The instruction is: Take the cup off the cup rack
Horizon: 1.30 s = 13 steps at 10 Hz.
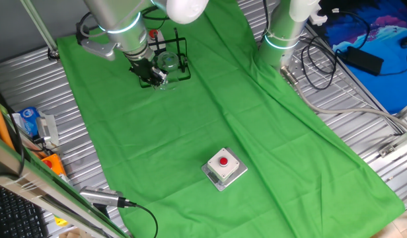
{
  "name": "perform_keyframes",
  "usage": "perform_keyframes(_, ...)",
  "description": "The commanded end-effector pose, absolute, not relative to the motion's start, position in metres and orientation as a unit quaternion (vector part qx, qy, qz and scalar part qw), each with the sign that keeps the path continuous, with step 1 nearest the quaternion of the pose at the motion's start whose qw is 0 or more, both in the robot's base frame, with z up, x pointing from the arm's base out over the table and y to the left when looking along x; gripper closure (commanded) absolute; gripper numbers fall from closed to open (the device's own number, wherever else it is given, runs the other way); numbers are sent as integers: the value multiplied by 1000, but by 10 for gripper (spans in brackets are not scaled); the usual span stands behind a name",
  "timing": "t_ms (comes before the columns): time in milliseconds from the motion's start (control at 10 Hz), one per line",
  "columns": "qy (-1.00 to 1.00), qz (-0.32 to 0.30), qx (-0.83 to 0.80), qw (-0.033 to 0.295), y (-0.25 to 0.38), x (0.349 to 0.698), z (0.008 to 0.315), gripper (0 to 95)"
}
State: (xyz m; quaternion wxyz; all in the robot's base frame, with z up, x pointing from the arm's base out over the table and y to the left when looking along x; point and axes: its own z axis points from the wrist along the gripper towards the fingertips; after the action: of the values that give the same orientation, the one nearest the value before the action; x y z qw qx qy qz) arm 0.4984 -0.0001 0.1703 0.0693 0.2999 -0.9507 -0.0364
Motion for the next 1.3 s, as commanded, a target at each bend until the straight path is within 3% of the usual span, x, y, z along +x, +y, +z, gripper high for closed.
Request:
perform_keyframes(100,-954,-23,286,83,11,483,166,950)
perform_keyframes(500,-960,-12,269,81,16,441,158,950)
perform_keyframes(600,-961,-11,266,77,18,430,157,760)
perform_keyframes(900,-962,-5,265,67,20,403,148,760)
perform_keyframes(1300,-957,-1,283,66,21,400,146,760)
